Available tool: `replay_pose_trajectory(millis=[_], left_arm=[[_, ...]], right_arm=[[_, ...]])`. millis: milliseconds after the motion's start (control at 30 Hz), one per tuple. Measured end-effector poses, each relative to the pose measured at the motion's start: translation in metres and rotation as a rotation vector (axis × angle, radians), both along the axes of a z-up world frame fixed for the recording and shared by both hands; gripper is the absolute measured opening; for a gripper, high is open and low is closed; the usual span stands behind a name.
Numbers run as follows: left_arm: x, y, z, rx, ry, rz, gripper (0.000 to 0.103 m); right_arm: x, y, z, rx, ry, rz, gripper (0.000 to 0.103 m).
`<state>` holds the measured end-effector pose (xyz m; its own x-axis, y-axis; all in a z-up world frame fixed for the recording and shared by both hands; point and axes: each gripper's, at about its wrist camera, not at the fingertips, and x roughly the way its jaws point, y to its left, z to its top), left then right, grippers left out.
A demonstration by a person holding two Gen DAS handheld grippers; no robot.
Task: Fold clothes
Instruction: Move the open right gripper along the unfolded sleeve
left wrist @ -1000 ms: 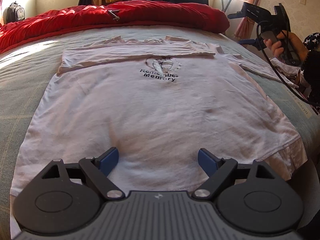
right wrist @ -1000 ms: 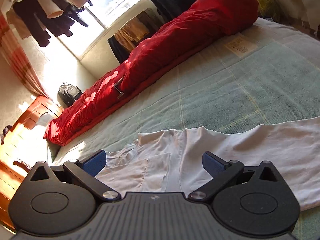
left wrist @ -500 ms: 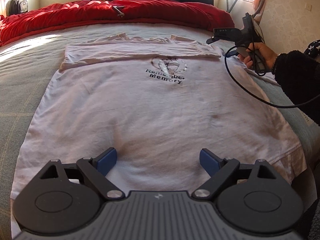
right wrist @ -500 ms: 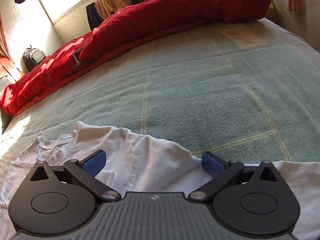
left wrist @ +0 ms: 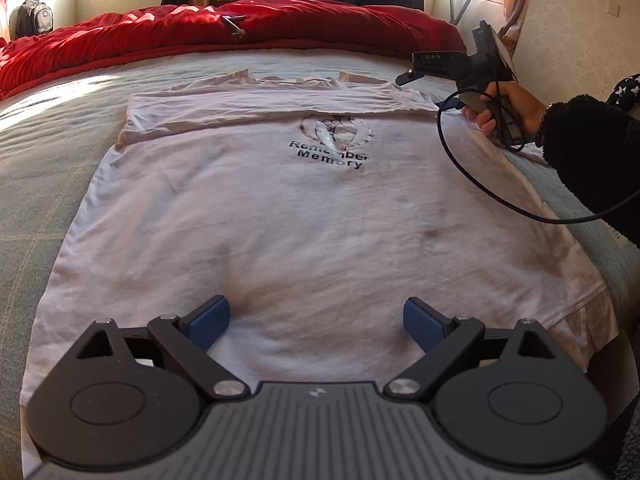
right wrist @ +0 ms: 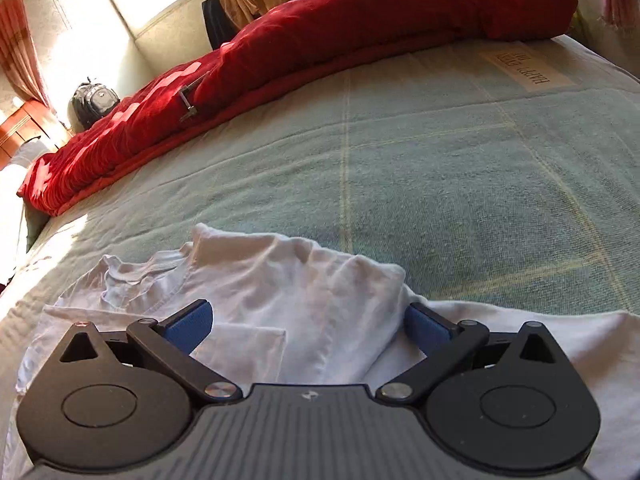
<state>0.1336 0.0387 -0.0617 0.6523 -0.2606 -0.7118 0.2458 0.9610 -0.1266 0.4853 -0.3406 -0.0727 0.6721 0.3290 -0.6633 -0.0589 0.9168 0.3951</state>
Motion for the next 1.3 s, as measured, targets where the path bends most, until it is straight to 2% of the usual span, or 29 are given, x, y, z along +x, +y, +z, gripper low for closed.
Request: replay_pose_trajectory(millis=[100,267,333,433,500,567,700,800,900,1000,1067,1233,1300], left_arm=[[0.0,-0.001,0.0,0.01,-0.001,-0.002,0.094],[0.0,-0.001,-0.002,0.011,-0.007,-0.002,0.094],[0.0,-0.002,-0.002,0.016,-0.009,-0.003,0.095],[-0.001,-0.004,-0.002,0.026,-0.012,0.0,0.095],[-0.001,-0.005,-0.002,0.031,-0.012,0.001,0.095],[-0.001,-0.005,-0.002,0.03,-0.01,0.003,0.095],[0.0,-0.008,0.0,0.045,-0.005,0.012,0.095],[0.0,-0.013,0.005,0.074,-0.017,0.02,0.095],[0.001,-0.018,0.012,0.095,-0.03,0.028,0.095],[0.0,-0.019,0.018,0.089,-0.036,0.026,0.095],[-0.003,-0.019,0.019,0.087,-0.035,0.022,0.096],[-0.001,-0.021,0.014,0.077,-0.001,0.043,0.096],[-0.004,-0.023,0.018,0.072,-0.01,0.037,0.096]], right_arm=[[0.004,-0.016,0.013,0.063,-0.004,-0.054,0.103],[-0.037,-0.051,0.041,0.13,-0.087,-0.063,0.103],[-0.051,-0.07,0.034,0.153,-0.069,-0.101,0.103],[-0.065,-0.104,0.008,0.166,0.016,-0.211,0.103],[-0.078,-0.124,-0.004,0.2,0.005,-0.248,0.103],[-0.091,-0.138,-0.003,0.202,-0.017,-0.294,0.103],[-0.111,-0.157,0.007,0.207,0.008,-0.376,0.103],[-0.123,-0.148,0.014,0.269,-0.007,-0.291,0.103],[-0.128,-0.131,0.012,0.272,0.007,-0.222,0.103],[-0.134,-0.124,-0.004,0.214,0.035,-0.216,0.103],[-0.143,-0.125,-0.011,0.212,-0.01,-0.196,0.103],[-0.145,-0.114,-0.011,0.134,-0.02,-0.166,0.103],[-0.144,-0.118,-0.01,0.153,-0.015,-0.171,0.103]])
